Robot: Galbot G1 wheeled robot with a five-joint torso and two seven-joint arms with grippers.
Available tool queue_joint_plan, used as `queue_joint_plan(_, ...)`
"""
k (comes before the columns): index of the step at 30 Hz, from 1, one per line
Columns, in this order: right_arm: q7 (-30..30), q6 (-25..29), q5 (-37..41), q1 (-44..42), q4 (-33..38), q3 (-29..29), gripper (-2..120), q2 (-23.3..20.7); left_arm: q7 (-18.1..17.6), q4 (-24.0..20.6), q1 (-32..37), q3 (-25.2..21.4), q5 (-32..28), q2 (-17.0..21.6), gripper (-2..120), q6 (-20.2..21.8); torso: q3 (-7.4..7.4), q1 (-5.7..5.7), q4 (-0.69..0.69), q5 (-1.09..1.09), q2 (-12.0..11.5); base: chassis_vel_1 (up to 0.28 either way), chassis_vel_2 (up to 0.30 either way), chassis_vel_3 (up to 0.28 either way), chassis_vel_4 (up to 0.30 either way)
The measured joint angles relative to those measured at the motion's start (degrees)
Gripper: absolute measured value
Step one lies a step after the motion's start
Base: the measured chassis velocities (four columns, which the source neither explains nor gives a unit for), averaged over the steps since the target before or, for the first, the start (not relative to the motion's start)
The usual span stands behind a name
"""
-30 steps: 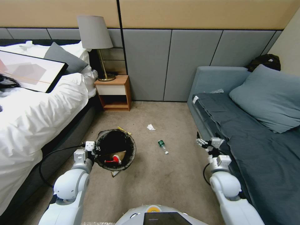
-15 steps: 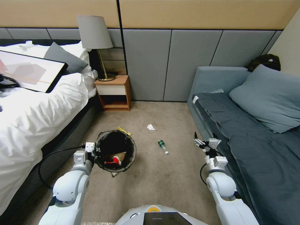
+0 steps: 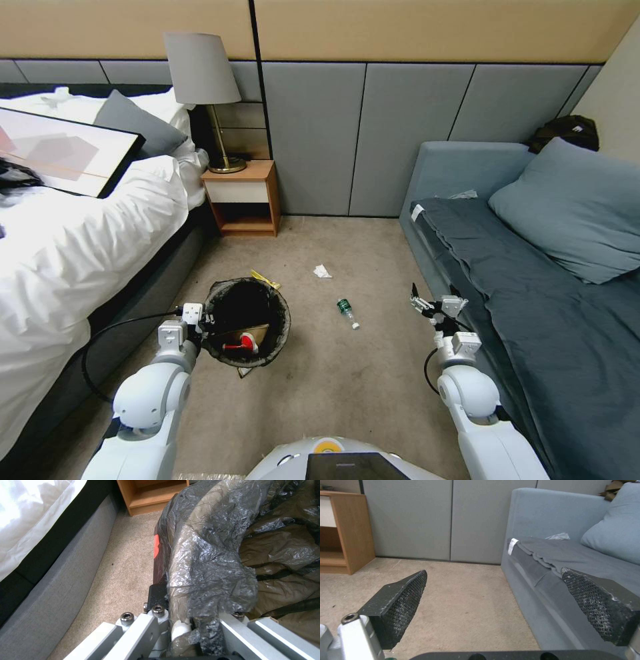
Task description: Pick up the trash bin, then pick up the garbage from the floor and place it into the trash bin.
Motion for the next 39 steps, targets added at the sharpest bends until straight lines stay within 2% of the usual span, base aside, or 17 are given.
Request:
queue_joint_plan(28, 0.23, -0.22, 0.20, 0.26, -0.88, -0.53, 100, -1.25, 0.16, 0.92, -0.15, 0.13, 0.56, -0.21, 0, 0.00, 0.01, 0.01, 0.00, 0.00, 0.00, -0.084, 0.079, 0.084, -0.086)
queue_joint_plan(33, 2.29, -0.80, -0.15, 0.23, -0.79, -1.33, 100, -1.41, 0.18, 1.35, -0.26, 0.13, 0.59, -0.22, 0, 0.00, 0.01, 0.01, -0.01, 0.00, -0.01, -0.085, 0.076, 0.068, -0.084)
queue_joint_plan(36, 2.74, -2.39, 0.17, 0.44, -0.17, -2.10, 100, -3.07, 0.18, 1.38, -0.25, 0.13, 0.68, -0.30, 0, 0.00, 0.01, 0.01, -0.01, 0.00, -0.01, 0.000, 0.000, 0.000, 0.000)
queue_joint_plan(39, 3.59, -5.25, 2.42, 2.68, -0.16, -4.07, 100, -7.40, 0.19, 1.33, -0.25, 0.16, 0.86, -0.58, 0, 0.00, 0.01, 0.01, 0.00, 0.01, -0.01, 0.000, 0.000, 0.000, 0.000)
